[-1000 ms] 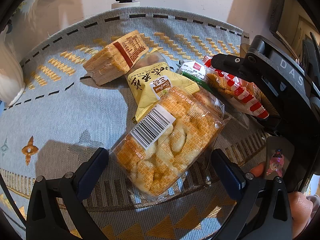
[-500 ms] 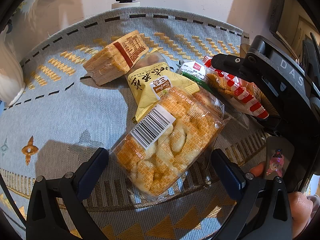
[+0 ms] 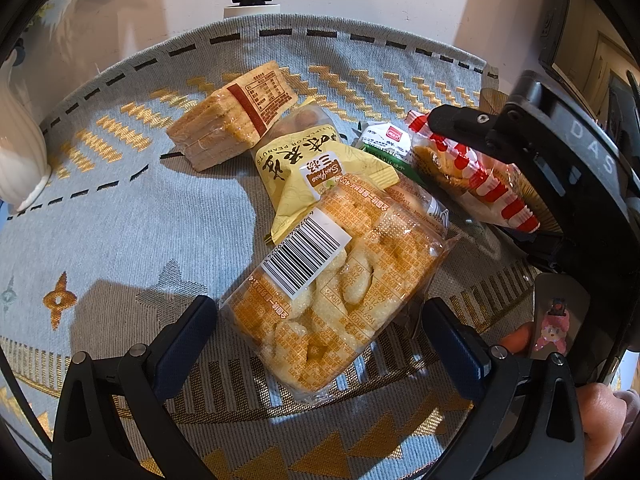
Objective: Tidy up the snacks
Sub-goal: 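Position the left tool over the clear bread-cube pack while the right tool hovers over the red-white bread bag, then grasp the clear bread-cube pack with the left tool while the right tool grasps the red-white bread bag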
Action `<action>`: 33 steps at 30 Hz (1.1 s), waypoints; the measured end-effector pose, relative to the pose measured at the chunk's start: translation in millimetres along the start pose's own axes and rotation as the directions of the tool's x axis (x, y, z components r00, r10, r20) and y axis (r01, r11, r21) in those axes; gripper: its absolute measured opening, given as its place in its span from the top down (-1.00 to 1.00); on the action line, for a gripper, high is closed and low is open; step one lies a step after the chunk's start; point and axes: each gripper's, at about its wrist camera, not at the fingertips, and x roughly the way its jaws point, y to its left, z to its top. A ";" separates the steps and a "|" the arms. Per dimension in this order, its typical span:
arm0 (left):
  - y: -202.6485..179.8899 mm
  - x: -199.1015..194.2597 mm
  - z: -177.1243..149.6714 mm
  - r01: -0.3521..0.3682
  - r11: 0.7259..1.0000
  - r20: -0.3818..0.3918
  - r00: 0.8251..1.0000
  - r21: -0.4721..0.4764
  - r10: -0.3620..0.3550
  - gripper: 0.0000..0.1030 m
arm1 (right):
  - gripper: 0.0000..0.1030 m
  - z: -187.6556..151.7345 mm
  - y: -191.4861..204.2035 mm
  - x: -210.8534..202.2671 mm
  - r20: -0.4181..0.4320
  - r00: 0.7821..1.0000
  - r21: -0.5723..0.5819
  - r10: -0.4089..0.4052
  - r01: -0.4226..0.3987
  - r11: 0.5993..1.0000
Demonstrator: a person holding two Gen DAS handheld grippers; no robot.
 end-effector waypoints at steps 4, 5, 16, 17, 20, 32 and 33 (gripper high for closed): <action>0.3 -0.4 0.0 0.003 1.000 0.003 1.000 -0.004 -0.003 -0.99 | -1.00 0.8 -5.9 -4.6 0.023 0.999 0.026 0.045 -0.046 0.999; 0.8 -0.8 -0.3 0.003 1.000 0.005 1.000 -0.007 -0.003 -0.99 | -1.00 1.4 -7.9 -6.6 0.032 0.998 0.038 0.060 -0.061 0.997; 15.5 -14.7 -2.7 0.111 0.991 0.090 0.990 -0.070 -0.104 -0.99 | -1.00 7.0 -11.7 -8.4 0.061 0.996 0.108 0.063 -0.069 0.992; 14.5 -15.7 -2.8 0.120 0.991 0.097 0.989 -0.065 -0.114 -0.99 | -1.00 7.8 -12.9 -8.3 0.058 0.996 0.108 0.062 -0.068 0.992; 9.7 -19.2 -0.3 0.156 0.987 0.123 0.981 -0.041 -0.150 -0.79 | -1.00 12.0 -14.2 -5.7 0.009 0.996 0.095 0.084 -0.085 0.992; 18.3 -33.6 -2.1 0.129 0.990 0.201 0.973 -0.062 -0.114 -0.33 | 0.04 6.2 -18.9 -10.2 -0.013 0.980 0.103 0.197 -0.194 0.975; 20.5 -35.8 -2.6 0.120 0.990 0.210 0.972 -0.071 -0.103 -0.33 | 0.04 5.6 -20.0 -13.1 -0.010 0.977 0.114 0.214 -0.211 0.971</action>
